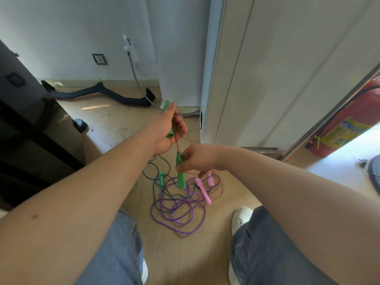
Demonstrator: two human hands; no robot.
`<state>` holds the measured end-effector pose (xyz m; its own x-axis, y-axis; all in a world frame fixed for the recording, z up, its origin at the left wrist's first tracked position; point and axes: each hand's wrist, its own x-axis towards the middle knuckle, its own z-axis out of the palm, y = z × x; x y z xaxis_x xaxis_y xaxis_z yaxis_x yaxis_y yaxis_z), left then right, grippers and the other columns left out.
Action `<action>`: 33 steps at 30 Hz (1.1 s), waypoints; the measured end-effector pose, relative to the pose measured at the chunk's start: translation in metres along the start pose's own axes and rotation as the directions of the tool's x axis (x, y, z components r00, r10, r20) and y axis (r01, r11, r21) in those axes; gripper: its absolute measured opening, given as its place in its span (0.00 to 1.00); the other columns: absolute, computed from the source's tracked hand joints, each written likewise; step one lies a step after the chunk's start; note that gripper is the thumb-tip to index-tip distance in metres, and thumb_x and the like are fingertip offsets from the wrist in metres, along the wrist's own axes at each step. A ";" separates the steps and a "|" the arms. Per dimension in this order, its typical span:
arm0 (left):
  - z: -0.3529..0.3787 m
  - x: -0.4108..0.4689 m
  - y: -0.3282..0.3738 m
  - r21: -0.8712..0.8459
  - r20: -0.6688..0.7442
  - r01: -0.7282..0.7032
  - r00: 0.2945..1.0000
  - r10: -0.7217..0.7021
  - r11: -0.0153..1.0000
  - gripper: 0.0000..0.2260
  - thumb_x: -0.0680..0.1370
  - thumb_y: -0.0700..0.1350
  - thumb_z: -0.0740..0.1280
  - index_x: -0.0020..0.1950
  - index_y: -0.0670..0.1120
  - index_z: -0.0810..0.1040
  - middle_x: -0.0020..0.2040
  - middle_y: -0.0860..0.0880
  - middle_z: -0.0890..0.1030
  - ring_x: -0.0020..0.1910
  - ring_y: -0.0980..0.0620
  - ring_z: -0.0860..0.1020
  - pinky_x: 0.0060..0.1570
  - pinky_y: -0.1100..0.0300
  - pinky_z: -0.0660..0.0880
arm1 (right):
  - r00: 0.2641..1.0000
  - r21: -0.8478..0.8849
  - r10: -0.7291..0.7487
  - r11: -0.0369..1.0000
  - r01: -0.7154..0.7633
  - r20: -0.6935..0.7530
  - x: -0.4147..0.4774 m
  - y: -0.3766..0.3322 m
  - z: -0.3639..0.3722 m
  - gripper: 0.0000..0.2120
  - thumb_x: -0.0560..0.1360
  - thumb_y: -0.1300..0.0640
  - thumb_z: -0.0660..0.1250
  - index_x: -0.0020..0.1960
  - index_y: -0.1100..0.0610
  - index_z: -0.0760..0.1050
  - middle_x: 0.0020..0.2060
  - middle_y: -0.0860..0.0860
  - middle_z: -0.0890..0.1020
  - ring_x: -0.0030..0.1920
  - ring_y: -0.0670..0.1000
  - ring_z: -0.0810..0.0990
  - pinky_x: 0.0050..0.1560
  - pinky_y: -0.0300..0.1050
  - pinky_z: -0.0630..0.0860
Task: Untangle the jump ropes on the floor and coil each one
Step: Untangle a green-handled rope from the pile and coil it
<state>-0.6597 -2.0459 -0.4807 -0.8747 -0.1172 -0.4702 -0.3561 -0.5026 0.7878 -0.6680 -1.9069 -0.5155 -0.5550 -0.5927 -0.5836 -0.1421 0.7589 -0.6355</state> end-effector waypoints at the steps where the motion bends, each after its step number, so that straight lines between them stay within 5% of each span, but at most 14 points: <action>1: 0.000 0.001 0.000 0.021 -0.014 -0.018 1.000 0.018 1.000 0.13 0.84 0.52 0.60 0.45 0.47 0.74 0.33 0.50 0.75 0.33 0.54 0.77 0.42 0.58 0.79 | 1.000 0.005 0.013 1.000 -0.013 -0.005 0.000 0.001 -0.002 0.16 0.78 0.47 0.70 0.61 0.56 0.77 0.53 0.52 0.79 0.54 0.51 0.79 0.51 0.50 0.84; 5: -0.012 0.009 -0.007 0.436 -0.161 0.059 0.987 0.014 0.898 0.18 0.84 0.59 0.55 0.55 0.46 0.76 0.51 0.44 0.78 0.50 0.47 0.78 0.47 0.53 0.79 | 0.996 0.148 0.061 0.988 -0.050 -0.067 0.001 0.003 -0.013 0.14 0.81 0.52 0.64 0.64 0.58 0.75 0.52 0.53 0.83 0.53 0.49 0.83 0.55 0.54 0.83; 9: -0.019 0.006 -0.016 0.665 -0.245 0.182 0.969 -0.019 0.725 0.22 0.84 0.61 0.51 0.57 0.47 0.76 0.47 0.45 0.74 0.38 0.51 0.73 0.36 0.58 0.74 | 0.975 0.413 0.148 0.908 -0.067 -0.167 -0.003 0.000 -0.022 0.12 0.83 0.53 0.58 0.62 0.59 0.72 0.44 0.57 0.83 0.37 0.54 0.86 0.45 0.53 0.85; 12: -0.013 0.007 -0.016 0.682 -0.216 0.114 0.975 0.051 0.723 0.21 0.84 0.61 0.51 0.56 0.47 0.74 0.45 0.46 0.72 0.32 0.52 0.67 0.28 0.61 0.67 | 0.964 0.463 0.175 0.884 -0.064 -0.201 -0.006 0.000 -0.023 0.15 0.83 0.49 0.56 0.62 0.57 0.73 0.38 0.53 0.71 0.25 0.50 0.73 0.27 0.42 0.76; 14: -0.010 0.009 -0.018 0.714 -0.148 0.033 0.984 0.104 0.699 0.21 0.84 0.60 0.52 0.59 0.45 0.73 0.45 0.45 0.75 0.33 0.52 0.70 0.28 0.60 0.69 | 0.952 0.410 0.176 0.910 -0.061 -0.249 -0.002 -0.002 -0.023 0.15 0.82 0.49 0.58 0.59 0.58 0.75 0.37 0.53 0.67 0.26 0.48 0.64 0.24 0.37 0.66; 16: -0.008 0.009 -0.021 0.699 -0.072 -0.026 0.992 0.106 0.715 0.18 0.85 0.58 0.54 0.58 0.44 0.74 0.43 0.45 0.78 0.34 0.51 0.75 0.31 0.59 0.74 | 0.937 0.402 0.184 0.914 -0.052 -0.298 0.002 -0.004 -0.025 0.12 0.80 0.53 0.61 0.56 0.59 0.76 0.39 0.54 0.69 0.29 0.49 0.65 0.26 0.39 0.64; 20: -0.004 0.003 -0.020 0.515 0.021 -0.012 1.000 0.002 0.857 0.09 0.85 0.47 0.61 0.59 0.44 0.76 0.46 0.45 0.84 0.39 0.50 0.86 0.37 0.60 0.82 | 0.907 0.380 0.147 0.925 0.015 -0.394 0.002 -0.002 -0.030 0.11 0.81 0.51 0.62 0.56 0.55 0.78 0.47 0.52 0.82 0.42 0.51 0.80 0.36 0.44 0.77; 24: -0.006 0.005 -0.017 0.348 0.031 0.016 0.999 -0.029 0.937 0.10 0.84 0.45 0.62 0.61 0.42 0.77 0.50 0.42 0.85 0.46 0.45 0.86 0.45 0.55 0.84 | 0.961 0.505 0.082 0.860 0.067 -0.266 -0.004 0.002 -0.031 0.14 0.83 0.51 0.61 0.67 0.51 0.74 0.58 0.53 0.81 0.56 0.53 0.82 0.47 0.55 0.85; 28: -0.004 0.005 -0.017 0.393 -0.010 0.002 1.000 0.002 0.919 0.11 0.84 0.51 0.62 0.58 0.46 0.79 0.53 0.46 0.83 0.45 0.49 0.85 0.39 0.58 0.83 | 0.978 0.552 0.015 0.828 0.105 -0.208 -0.009 -0.002 -0.031 0.12 0.84 0.52 0.61 0.66 0.51 0.72 0.57 0.57 0.80 0.47 0.56 0.85 0.43 0.52 0.84; 33: -0.011 0.007 -0.006 0.607 -0.109 0.019 0.992 0.060 0.795 0.17 0.84 0.52 0.55 0.56 0.48 0.82 0.52 0.49 0.84 0.50 0.51 0.82 0.44 0.54 0.77 | 0.946 0.483 -0.003 0.859 0.168 -0.323 -0.012 -0.004 -0.038 0.09 0.84 0.58 0.59 0.62 0.56 0.73 0.45 0.56 0.81 0.33 0.48 0.73 0.31 0.42 0.71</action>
<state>-0.6599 -2.0532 -0.4925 -0.8533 -0.2402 -0.4627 -0.4988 0.1182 0.8586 -0.6923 -1.8929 -0.4869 -0.7897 -0.4759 -0.3871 0.1807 0.4226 -0.8881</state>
